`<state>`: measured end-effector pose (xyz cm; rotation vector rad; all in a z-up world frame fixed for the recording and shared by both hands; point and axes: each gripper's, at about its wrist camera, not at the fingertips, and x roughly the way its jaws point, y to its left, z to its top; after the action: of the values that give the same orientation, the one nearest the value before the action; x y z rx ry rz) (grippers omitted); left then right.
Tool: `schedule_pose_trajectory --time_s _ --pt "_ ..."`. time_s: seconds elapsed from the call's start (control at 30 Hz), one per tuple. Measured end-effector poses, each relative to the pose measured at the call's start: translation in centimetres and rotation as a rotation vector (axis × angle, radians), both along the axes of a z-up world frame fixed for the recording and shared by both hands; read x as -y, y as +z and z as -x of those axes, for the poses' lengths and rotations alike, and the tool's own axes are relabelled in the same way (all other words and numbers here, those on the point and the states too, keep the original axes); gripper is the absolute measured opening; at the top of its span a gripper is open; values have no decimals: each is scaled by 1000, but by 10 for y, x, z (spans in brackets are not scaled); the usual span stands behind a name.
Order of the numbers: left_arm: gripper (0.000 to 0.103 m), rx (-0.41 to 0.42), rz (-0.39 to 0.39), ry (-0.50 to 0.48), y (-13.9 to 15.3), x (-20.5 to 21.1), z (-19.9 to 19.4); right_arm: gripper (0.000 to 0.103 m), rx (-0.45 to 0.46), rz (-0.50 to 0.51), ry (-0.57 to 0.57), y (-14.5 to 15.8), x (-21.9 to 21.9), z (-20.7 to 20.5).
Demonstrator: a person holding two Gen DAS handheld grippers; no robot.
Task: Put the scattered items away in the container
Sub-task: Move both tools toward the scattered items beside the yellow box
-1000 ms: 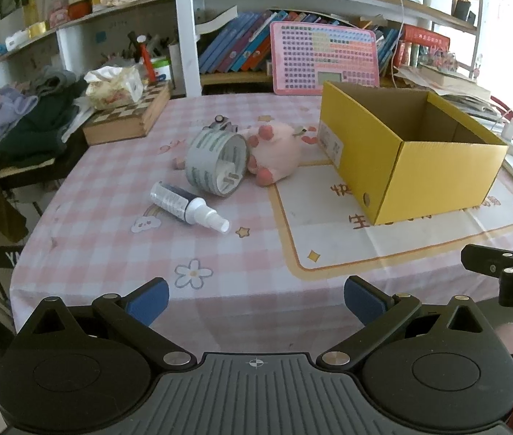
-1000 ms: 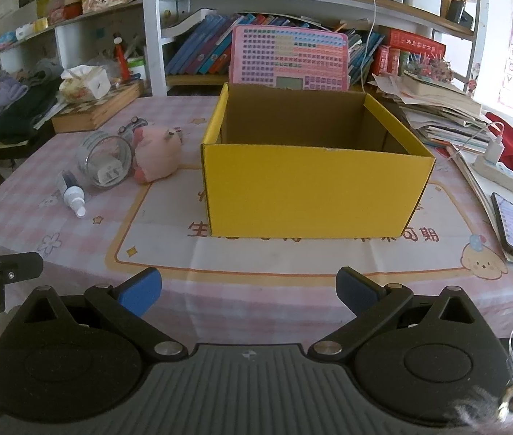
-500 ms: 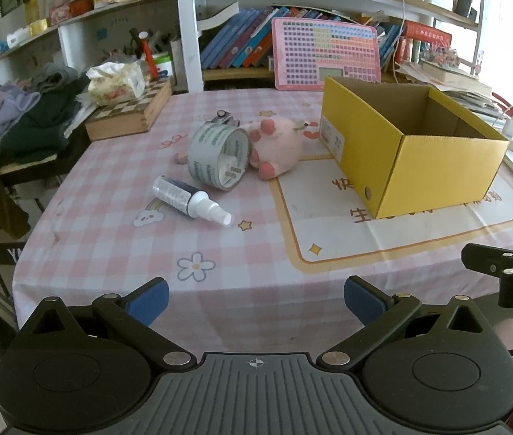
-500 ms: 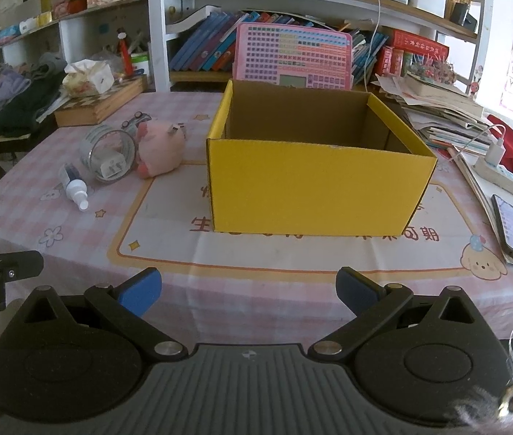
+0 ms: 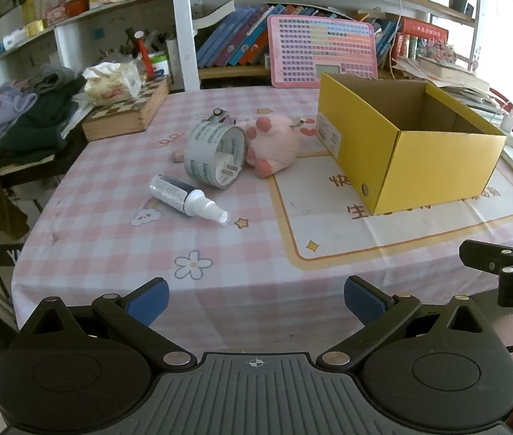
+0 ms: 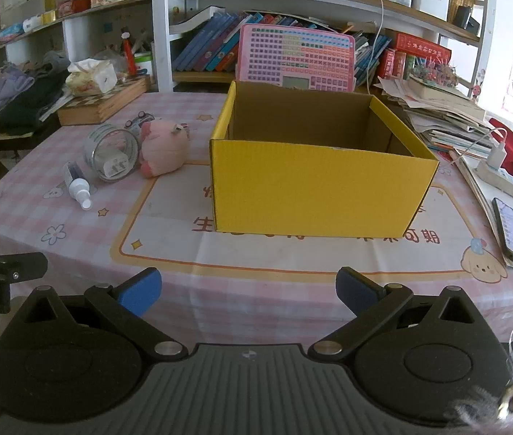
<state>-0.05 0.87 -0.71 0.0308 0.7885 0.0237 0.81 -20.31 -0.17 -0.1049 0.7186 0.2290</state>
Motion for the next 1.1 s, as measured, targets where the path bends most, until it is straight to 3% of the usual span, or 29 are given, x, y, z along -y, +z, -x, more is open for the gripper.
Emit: schedule_pose_trajectory --time_s 1.1 --pt "103 -41 3 23 -8 -14 -9 103 -25 17 48 -5 -19 -10"
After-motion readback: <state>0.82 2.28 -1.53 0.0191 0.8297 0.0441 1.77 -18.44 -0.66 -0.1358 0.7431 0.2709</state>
